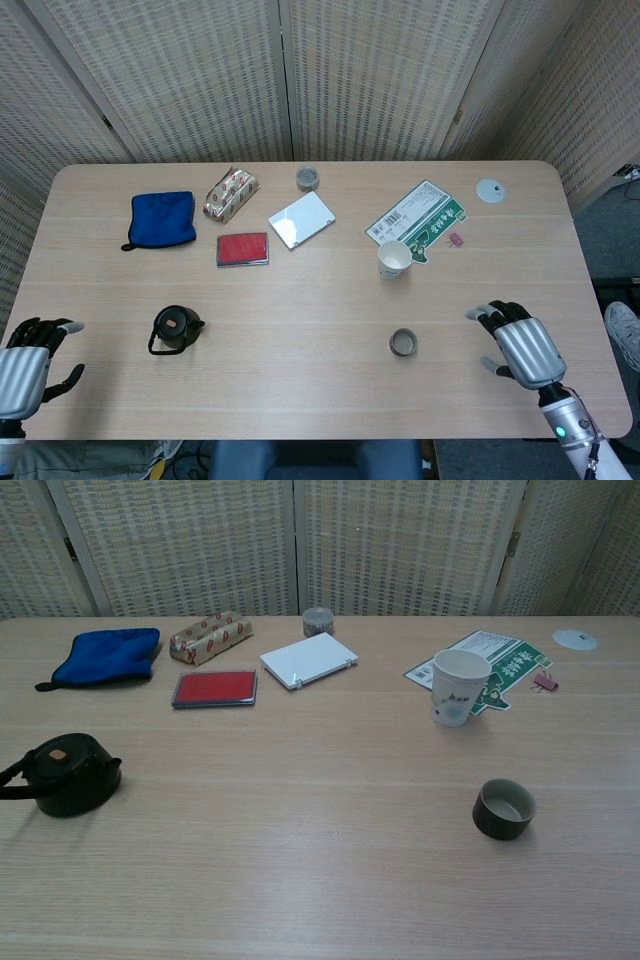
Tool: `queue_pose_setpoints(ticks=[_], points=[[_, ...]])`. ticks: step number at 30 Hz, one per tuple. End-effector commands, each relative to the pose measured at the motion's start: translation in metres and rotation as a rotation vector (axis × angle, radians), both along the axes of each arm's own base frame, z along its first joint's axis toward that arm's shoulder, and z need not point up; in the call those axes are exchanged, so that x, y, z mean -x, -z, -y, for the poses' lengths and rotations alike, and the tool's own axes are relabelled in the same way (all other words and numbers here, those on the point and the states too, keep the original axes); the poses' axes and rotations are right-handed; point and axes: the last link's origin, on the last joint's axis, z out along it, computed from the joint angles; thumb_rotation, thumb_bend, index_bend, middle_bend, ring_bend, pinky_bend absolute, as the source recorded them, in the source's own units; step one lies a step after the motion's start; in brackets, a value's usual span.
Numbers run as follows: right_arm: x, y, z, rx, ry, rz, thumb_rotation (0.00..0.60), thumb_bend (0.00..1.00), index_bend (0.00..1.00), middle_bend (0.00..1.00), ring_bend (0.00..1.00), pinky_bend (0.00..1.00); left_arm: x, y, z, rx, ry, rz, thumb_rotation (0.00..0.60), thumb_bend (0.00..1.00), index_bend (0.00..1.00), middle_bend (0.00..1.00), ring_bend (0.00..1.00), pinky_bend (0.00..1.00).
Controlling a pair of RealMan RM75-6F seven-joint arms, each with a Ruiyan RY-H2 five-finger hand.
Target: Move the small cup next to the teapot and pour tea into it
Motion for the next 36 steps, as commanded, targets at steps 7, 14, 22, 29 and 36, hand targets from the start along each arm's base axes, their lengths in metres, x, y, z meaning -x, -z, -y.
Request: queue_pose_setpoints(ticks=[7, 14, 22, 29, 36], points=[[-0.019, 0.045, 0.023, -0.143, -0.041, -0.023, 0.600, 0.08, 0.31, 0.30, 0.21, 0.28, 0.003, 0.000, 0.003, 0.006, -0.016, -0.001, 0.600, 0.28, 0.29, 0.26, 0.23, 0.13], [-0.026, 0.067, 0.033, -0.191, -0.029, -0.043, 0.600, 0.07, 0.31, 0.27, 0.18, 0.28, 0.006, 0.002, 0.004, 0.016, -0.034, -0.004, 0.600, 0.28, 0.29, 0.26, 0.23, 0.13], [-0.027, 0.089, 0.041, -0.232, -0.012, -0.061, 0.600, 0.07, 0.29, 0.25, 0.18, 0.28, 0.009, 0.003, 0.005, 0.019, -0.043, -0.003, 0.600, 0.28, 0.29, 0.26, 0.23, 0.13], [-0.031, 0.103, 0.052, -0.245, -0.009, -0.057, 0.600, 0.07, 0.29, 0.25, 0.18, 0.28, 0.009, 0.003, 0.004, 0.018, -0.044, -0.004, 0.600, 0.28, 0.29, 0.26, 0.23, 0.13], [-0.036, 0.117, 0.060, -0.274, -0.011, -0.071, 0.600, 0.07, 0.29, 0.25, 0.18, 0.28, 0.011, 0.002, 0.005, 0.018, -0.049, -0.006, 0.600, 0.28, 0.29, 0.26, 0.23, 0.13]])
